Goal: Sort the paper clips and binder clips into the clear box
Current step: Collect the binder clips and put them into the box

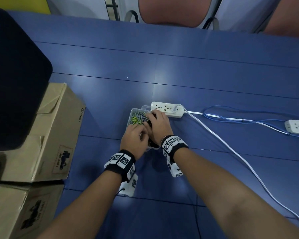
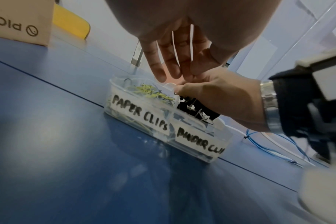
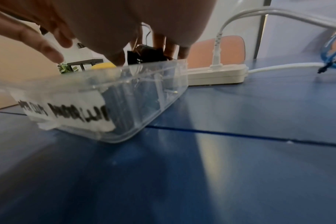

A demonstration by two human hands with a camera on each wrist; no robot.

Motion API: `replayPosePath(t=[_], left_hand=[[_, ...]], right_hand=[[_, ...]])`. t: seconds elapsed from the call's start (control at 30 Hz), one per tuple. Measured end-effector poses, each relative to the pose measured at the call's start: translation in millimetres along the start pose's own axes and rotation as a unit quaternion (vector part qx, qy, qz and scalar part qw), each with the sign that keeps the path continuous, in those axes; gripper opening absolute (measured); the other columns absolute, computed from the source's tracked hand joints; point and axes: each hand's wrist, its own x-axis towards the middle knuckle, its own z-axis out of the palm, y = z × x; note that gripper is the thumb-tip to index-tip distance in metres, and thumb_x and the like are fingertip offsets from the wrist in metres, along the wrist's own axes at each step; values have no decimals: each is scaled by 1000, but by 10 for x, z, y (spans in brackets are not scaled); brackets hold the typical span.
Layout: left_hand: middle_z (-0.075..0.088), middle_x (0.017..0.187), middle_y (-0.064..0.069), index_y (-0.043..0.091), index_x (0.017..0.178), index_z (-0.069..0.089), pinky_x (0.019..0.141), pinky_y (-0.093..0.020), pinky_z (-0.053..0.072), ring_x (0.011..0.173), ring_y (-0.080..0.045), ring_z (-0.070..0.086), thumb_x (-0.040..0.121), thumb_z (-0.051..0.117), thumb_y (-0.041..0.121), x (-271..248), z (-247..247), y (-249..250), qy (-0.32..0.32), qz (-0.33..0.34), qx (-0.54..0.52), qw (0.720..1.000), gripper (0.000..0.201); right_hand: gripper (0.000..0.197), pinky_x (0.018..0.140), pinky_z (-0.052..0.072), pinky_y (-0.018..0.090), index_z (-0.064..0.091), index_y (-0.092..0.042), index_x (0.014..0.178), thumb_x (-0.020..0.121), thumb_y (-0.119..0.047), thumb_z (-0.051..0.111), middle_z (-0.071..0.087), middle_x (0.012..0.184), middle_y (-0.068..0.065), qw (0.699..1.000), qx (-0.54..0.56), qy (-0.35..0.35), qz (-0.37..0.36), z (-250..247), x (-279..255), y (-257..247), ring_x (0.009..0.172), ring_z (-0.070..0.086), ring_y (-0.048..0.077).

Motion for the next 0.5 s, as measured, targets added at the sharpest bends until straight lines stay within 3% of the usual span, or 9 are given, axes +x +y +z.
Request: replayPosePath(t=[0.2, 0.33, 0.4, 0.5], left_hand=[[57, 77, 2, 14, 70, 58, 66, -30, 43, 77, -18, 47, 78, 60, 6, -108, -62, -39, -12, 9, 19, 1000, 11], [58, 77, 3, 15, 70, 59, 65, -32, 46, 78, -18, 48, 78, 61, 5, -289, -107, -97, -26, 4, 31, 999, 13], [59, 77, 2, 14, 71, 59, 65, -33, 46, 78, -19, 48, 79, 62, 5, -377, -137, -126, -34, 5, 39, 999, 12], [60, 78, 2, 14, 71, 59, 66, -34, 47, 79, -20, 49, 80, 62, 7, -497, -185, -181, -42, 6, 58, 997, 12]], right_hand=[[44, 104, 33, 43, 53, -19, 131, 87, -27, 50, 59, 124, 1, 1000, -16, -17, -21, -166, -82, 44, 116, 51, 23], [47, 105, 33, 47, 50, -22, 133, 88, -33, 43, 56, 131, 1, 994, -88, -62, -6, -266, -157, 86, 122, 48, 24], [48, 106, 34, 49, 50, -20, 133, 89, -38, 42, 52, 138, 6, 992, -104, -77, 7, -303, -207, 101, 127, 44, 29], [56, 109, 29, 56, 36, -20, 143, 92, -43, 39, 36, 151, 7, 981, -132, -138, 33, -371, -284, 91, 138, 32, 33]])
